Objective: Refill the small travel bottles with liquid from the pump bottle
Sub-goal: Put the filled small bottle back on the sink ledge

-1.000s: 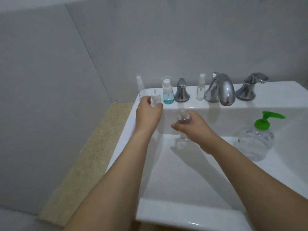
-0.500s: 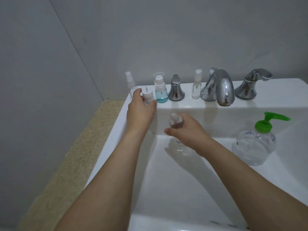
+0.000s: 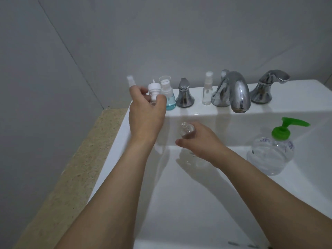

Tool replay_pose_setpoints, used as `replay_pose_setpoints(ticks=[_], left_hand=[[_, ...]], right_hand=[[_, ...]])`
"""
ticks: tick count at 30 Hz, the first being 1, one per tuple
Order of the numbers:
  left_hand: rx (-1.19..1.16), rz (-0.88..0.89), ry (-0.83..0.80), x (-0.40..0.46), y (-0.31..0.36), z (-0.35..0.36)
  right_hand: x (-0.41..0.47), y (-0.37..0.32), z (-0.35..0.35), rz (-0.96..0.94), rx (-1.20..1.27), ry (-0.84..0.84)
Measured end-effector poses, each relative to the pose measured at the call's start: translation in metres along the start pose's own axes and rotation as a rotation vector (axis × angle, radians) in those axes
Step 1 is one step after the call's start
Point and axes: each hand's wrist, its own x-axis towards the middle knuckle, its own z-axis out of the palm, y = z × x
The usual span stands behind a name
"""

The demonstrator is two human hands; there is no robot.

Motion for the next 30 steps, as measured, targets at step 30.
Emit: replay_pose_setpoints(ticks=[30], left_hand=[[-0.061, 0.205, -0.062, -0.005, 0.015, -0.019]], right_hand=[[-0.002, -0.004, -0.003, -0.017, -0.235, 0.018]])
